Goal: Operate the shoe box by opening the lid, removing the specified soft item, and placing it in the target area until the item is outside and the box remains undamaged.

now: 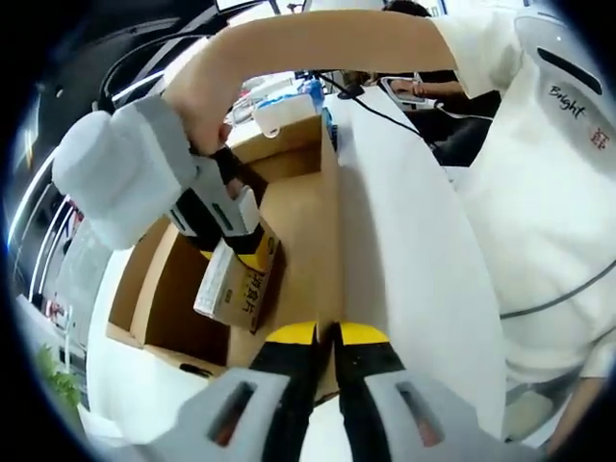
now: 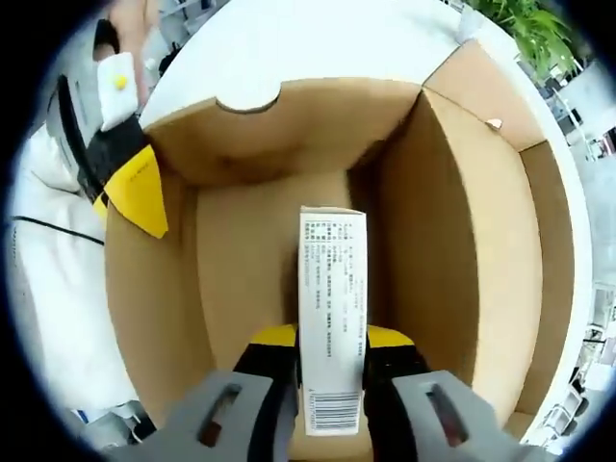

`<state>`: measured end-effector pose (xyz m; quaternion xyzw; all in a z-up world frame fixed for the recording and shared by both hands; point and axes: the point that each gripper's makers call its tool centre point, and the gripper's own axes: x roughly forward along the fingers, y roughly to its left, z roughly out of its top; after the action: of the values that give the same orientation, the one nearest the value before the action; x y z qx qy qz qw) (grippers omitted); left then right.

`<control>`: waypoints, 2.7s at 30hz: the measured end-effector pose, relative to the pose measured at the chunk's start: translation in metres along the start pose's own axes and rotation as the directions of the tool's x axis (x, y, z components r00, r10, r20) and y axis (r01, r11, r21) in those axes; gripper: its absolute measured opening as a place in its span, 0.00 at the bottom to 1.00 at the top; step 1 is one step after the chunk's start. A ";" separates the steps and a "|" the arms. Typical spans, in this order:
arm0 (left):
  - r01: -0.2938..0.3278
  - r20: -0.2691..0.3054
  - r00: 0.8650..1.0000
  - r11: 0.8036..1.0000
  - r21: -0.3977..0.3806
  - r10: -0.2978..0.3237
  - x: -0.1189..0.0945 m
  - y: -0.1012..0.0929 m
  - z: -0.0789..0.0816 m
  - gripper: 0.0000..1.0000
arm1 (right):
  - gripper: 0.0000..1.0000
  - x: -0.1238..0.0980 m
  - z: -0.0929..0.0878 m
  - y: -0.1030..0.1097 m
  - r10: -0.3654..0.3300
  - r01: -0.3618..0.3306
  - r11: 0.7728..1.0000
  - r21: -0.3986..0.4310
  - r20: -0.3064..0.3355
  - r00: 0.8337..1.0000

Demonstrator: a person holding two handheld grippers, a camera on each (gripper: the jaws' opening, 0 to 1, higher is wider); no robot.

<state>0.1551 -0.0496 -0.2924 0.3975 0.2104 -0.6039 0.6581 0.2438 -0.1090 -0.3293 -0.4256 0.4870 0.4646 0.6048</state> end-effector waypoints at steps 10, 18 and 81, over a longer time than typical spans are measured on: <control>0.000 0.001 1.000 1.000 0.007 0.000 0.000 0.000 0.000 0.06 | 0.21 0.000 -0.002 0.001 0.023 -0.023 1.000 0.002 0.005 1.000; 0.004 0.003 1.000 1.000 0.003 -0.004 0.000 0.000 -0.001 0.06 | 0.21 -0.008 -0.013 0.010 0.045 -0.045 0.999 0.027 0.001 0.999; -0.002 0.012 1.000 1.000 0.004 0.002 0.000 -0.001 0.000 0.06 | 0.21 -0.105 -0.037 0.044 -0.068 0.102 0.953 -0.285 0.128 0.989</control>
<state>0.1544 -0.0495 -0.2924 0.3956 0.2048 -0.6059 0.6591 0.1843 -0.1509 -0.2351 -0.5027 0.3584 0.5288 0.5824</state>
